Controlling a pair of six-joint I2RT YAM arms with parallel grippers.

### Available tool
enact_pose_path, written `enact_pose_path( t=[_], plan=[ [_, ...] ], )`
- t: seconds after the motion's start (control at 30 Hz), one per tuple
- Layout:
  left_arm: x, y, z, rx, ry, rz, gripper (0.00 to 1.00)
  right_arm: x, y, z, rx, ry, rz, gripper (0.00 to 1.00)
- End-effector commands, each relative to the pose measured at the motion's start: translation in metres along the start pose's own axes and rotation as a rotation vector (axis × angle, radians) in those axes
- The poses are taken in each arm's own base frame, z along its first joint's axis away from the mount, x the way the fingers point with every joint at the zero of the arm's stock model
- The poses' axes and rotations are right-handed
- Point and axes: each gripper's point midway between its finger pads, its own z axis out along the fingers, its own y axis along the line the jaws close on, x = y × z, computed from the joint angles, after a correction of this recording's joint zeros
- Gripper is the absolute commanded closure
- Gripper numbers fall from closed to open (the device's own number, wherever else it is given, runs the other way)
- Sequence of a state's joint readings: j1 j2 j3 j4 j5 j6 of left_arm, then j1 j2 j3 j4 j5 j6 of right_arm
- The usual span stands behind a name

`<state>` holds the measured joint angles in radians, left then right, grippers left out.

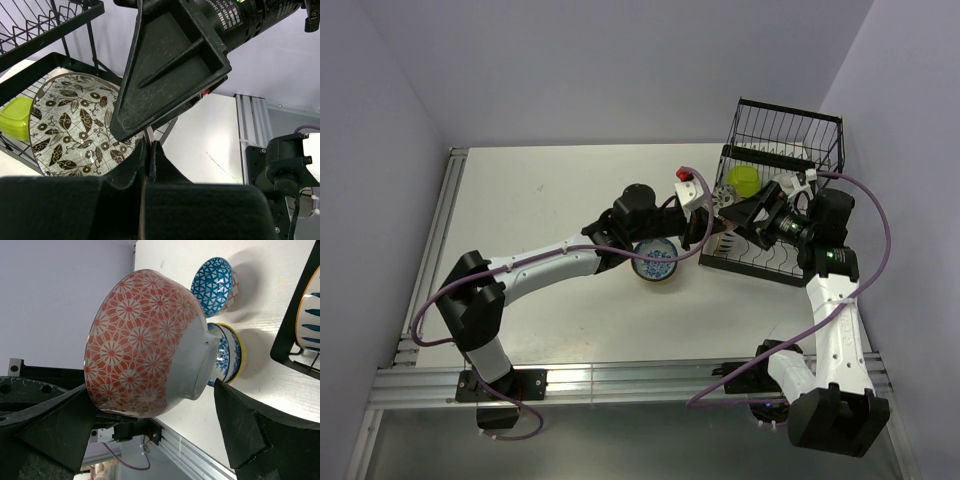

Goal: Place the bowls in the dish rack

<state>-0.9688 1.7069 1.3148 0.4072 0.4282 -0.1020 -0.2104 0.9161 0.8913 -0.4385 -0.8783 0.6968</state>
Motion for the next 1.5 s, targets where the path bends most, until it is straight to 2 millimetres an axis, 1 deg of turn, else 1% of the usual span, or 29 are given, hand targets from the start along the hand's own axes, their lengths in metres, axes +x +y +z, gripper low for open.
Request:
enact_pose_path(
  t=[0.0,0.03,0.13,0.17,0.27,0.33,0.43,0.47,0.53,0.57,0.63,0.67,0.7,0.77,0.8,0.87,0.9,0.97,1.0,1.07,1.13,1.17,1.2,1.27,1.33,1.37,1.4,1.43,1.47],
  plan=[
    [-0.066,-0.009,0.003,0.029,-0.177,0.077,1.00,-0.007,0.006,-0.005,-0.005,-0.036,-0.057,0.00],
    [-0.066,-0.011,0.003,0.038,-0.179,0.072,1.00,-0.009,0.009,-0.005,-0.015,-0.044,-0.067,0.00],
    [-0.065,-0.013,0.002,0.046,-0.178,0.061,1.00,-0.013,0.011,-0.005,-0.021,-0.066,-0.096,0.08],
    [-0.064,-0.014,0.003,0.050,-0.177,0.061,1.00,-0.013,0.011,-0.006,-0.021,-0.071,-0.104,0.12],
    [-0.063,-0.016,0.003,0.061,-0.176,0.058,1.00,-0.017,0.012,-0.006,-0.020,-0.086,-0.122,0.18],
    [-0.064,-0.017,0.004,0.063,-0.174,0.058,1.00,-0.015,0.014,-0.006,-0.036,-0.076,-0.122,0.21],
    [-0.063,-0.019,0.006,0.069,-0.172,0.055,1.00,-0.015,0.015,-0.006,-0.042,-0.070,-0.130,0.32],
    [-0.062,-0.020,0.007,0.073,-0.168,0.052,1.00,-0.015,0.016,-0.006,-0.048,-0.068,-0.132,0.42],
    [-0.061,-0.021,0.007,0.080,-0.161,0.048,1.00,-0.014,0.019,-0.006,-0.069,-0.061,-0.143,0.53],
    [-0.061,-0.021,0.007,0.083,-0.159,0.048,1.00,-0.014,0.021,-0.006,-0.075,-0.059,-0.149,0.68],
    [-0.058,-0.022,0.008,0.089,-0.145,0.047,1.00,-0.015,0.020,-0.006,-0.070,-0.061,-0.163,0.86],
    [-0.057,-0.022,0.007,0.092,-0.140,0.046,0.99,-0.016,0.018,-0.005,-0.058,-0.058,-0.162,1.00],
    [-0.056,-0.024,0.007,0.097,-0.134,0.046,0.97,-0.018,0.021,-0.006,-0.059,-0.059,-0.175,1.00],
    [-0.054,-0.024,0.006,0.097,-0.128,0.053,0.91,-0.020,0.019,-0.007,-0.053,-0.049,-0.176,1.00],
    [-0.053,-0.024,0.005,0.098,-0.125,0.055,0.83,-0.023,0.020,-0.008,-0.055,-0.054,-0.181,1.00],
    [-0.048,-0.023,0.005,0.095,-0.105,0.051,0.77,-0.027,0.019,-0.011,-0.050,-0.062,-0.196,1.00],
    [-0.049,-0.023,0.005,0.096,-0.101,0.053,0.72,-0.030,0.019,-0.012,-0.046,-0.067,-0.206,1.00],
    [-0.045,-0.023,0.004,0.095,-0.075,0.053,0.67,-0.030,0.016,-0.014,-0.036,-0.054,-0.225,1.00],
    [-0.045,-0.023,0.004,0.096,-0.071,0.054,0.62,-0.033,0.016,-0.016,-0.034,-0.057,-0.235,1.00],
    [-0.043,-0.023,0.002,0.095,-0.063,0.061,0.58,-0.032,0.009,-0.018,-0.017,-0.036,-0.246,1.00],
    [-0.039,-0.022,-0.001,0.090,-0.050,0.060,0.51,-0.033,0.004,-0.022,-0.004,-0.033,-0.262,1.00],
    [-0.038,-0.022,-0.002,0.088,-0.046,0.060,0.45,-0.035,0.001,-0.023,0.002,-0.032,-0.269,1.00],
    [-0.037,-0.023,-0.004,0.089,-0.036,0.056,0.44,-0.034,-0.006,-0.026,0.024,-0.024,-0.278,1.00],
    [-0.036,-0.022,-0.007,0.084,-0.025,0.045,0.39,-0.038,-0.014,-0.029,0.048,-0.011,-0.290,1.00],
    [-0.035,-0.021,-0.011,0.087,-0.008,0.016,0.35,-0.037,-0.027,-0.036,0.086,0.009,-0.305,1.00],
    [-0.034,-0.022,-0.014,0.091,0.001,0.002,0.31,-0.041,-0.032,-0.038,0.097,0.019,-0.309,1.00],
    [-0.034,-0.022,-0.016,0.101,0.007,-0.009,0.28,-0.043,-0.039,-0.040,0.114,0.028,-0.343,1.00],
    [-0.033,-0.020,-0.021,0.099,0.019,-0.034,0.26,-0.041,-0.048,-0.046,0.143,0.042,-0.331,1.00],
    [-0.033,-0.018,-0.023,0.098,0.023,-0.047,0.23,-0.046,-0.055,-0.047,0.166,0.053,-0.332,1.00]
  ],
)
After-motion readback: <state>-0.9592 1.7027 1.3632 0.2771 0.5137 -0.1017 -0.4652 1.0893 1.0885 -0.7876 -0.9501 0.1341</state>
